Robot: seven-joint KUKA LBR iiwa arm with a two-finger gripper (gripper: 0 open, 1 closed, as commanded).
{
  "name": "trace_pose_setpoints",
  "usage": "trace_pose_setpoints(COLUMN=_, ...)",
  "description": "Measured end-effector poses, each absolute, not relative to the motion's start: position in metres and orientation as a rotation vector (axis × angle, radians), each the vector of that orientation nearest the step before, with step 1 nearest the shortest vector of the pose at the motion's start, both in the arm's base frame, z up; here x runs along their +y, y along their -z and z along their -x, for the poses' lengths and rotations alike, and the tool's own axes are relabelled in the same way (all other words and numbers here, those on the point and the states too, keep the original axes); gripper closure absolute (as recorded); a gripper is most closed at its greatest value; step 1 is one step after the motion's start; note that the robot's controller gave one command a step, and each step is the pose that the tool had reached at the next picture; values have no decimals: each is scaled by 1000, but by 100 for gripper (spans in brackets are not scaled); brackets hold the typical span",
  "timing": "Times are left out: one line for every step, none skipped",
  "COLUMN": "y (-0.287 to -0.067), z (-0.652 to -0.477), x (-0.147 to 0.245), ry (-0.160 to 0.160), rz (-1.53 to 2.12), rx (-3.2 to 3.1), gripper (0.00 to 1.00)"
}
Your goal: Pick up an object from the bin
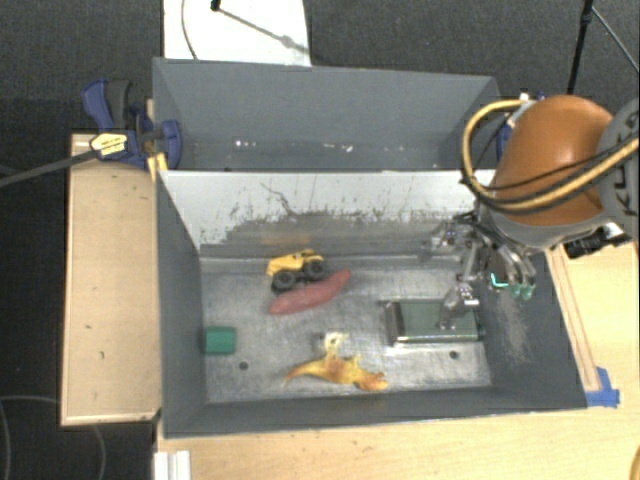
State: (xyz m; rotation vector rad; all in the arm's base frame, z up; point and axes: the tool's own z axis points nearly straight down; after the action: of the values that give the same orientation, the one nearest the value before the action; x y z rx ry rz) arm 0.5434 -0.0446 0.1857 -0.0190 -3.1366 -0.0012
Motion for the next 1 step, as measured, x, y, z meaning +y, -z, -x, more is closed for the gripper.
trace_pose_setpoints(y=-190, z=-545, x=-45, ry=0, rz=17, rx=-3145, gripper=0)
